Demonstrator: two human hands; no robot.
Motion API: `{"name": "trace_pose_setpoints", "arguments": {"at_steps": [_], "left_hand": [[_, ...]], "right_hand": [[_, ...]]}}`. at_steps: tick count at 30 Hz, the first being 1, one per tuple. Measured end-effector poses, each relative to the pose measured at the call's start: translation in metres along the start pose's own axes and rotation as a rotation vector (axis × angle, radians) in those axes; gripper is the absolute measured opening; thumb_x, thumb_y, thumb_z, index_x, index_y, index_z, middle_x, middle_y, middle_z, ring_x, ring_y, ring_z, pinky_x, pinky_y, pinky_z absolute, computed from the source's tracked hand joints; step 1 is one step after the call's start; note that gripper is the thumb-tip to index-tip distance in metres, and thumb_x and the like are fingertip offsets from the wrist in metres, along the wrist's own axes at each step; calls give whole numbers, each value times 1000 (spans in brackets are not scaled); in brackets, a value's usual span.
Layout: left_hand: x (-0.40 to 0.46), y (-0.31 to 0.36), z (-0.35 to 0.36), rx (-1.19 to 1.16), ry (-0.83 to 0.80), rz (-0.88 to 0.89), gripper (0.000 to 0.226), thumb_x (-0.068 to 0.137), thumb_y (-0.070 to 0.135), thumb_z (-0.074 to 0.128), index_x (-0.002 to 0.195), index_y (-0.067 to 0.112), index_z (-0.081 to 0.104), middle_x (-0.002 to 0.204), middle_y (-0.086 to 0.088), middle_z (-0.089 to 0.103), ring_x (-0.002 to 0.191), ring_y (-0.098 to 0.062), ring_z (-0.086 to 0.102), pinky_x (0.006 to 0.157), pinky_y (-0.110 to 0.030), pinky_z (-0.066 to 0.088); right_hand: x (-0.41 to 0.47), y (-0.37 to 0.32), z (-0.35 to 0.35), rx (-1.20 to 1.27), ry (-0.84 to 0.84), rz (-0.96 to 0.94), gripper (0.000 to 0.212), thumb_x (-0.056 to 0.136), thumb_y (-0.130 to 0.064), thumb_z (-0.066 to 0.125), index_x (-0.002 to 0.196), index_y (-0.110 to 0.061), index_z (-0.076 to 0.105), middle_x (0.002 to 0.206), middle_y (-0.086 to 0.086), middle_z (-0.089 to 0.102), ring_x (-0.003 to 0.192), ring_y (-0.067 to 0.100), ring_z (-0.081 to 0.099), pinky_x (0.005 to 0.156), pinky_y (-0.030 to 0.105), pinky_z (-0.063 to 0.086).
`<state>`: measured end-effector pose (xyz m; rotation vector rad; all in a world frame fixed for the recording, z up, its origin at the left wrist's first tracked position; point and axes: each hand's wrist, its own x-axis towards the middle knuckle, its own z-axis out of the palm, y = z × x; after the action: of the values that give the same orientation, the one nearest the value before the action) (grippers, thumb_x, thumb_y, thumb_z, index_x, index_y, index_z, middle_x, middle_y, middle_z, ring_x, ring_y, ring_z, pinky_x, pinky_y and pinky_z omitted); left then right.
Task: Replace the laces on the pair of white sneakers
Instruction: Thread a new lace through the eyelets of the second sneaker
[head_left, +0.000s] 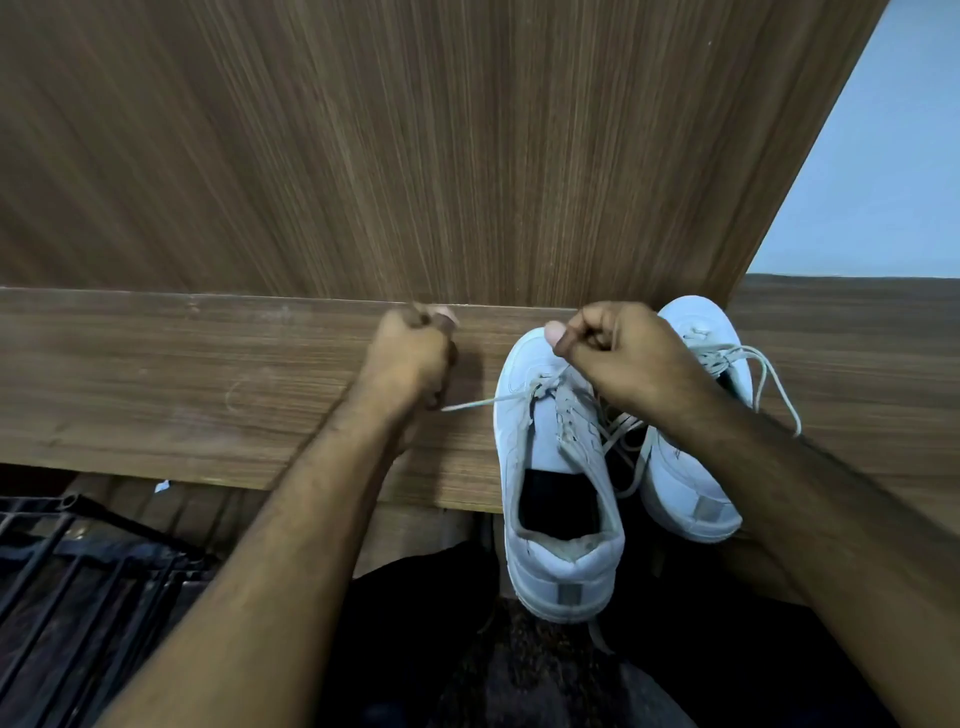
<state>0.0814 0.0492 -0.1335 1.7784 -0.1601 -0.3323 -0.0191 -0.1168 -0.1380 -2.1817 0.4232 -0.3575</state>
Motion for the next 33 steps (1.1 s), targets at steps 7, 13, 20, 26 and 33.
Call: {"name": "trace_pose_setpoints", "arguments": {"at_steps": [7, 13, 20, 26, 33], "left_hand": [[-7, -14, 1, 590, -433, 166, 36, 97, 36, 64, 70, 13, 71, 54, 1, 57, 54, -4, 46, 57, -22, 37], [-2, 14, 2, -461, 94, 134, 31, 103, 13, 46, 73, 16, 53, 62, 4, 66, 76, -14, 70, 85, -26, 55], [-3, -3, -4, 102, -42, 99, 26, 100, 33, 57, 79, 20, 51, 62, 3, 54, 47, -11, 43, 43, -19, 31], [-9, -15, 7, 522, -403, 95, 27, 94, 26, 70, 69, 15, 69, 55, 11, 56, 55, -3, 47, 60, -21, 39], [-17, 22, 5, -514, -171, -34, 28, 98, 11, 44, 72, 15, 52, 75, -9, 66, 64, -15, 69, 56, -25, 54]], "right_hand": [[-9, -28, -7, 680, -11, -28, 30, 97, -39, 59, 82, -15, 65, 55, -3, 44, 51, 7, 39, 54, 23, 41], [-9, -22, -1, 430, -35, -121, 32, 96, -35, 64, 85, -5, 67, 59, 7, 43, 51, 10, 36, 48, 22, 31], [-5, -5, 4, 66, -65, -104, 20, 92, -38, 68, 84, -19, 70, 60, 3, 55, 55, 9, 47, 59, 33, 42], [1, 0, 10, 26, -10, -104, 5, 94, -27, 66, 90, -27, 69, 60, -14, 52, 53, 0, 47, 60, 24, 43], [1, 3, 9, -171, -68, -97, 7, 94, -35, 64, 91, -29, 65, 67, -6, 64, 60, 9, 60, 60, 29, 49]]}}
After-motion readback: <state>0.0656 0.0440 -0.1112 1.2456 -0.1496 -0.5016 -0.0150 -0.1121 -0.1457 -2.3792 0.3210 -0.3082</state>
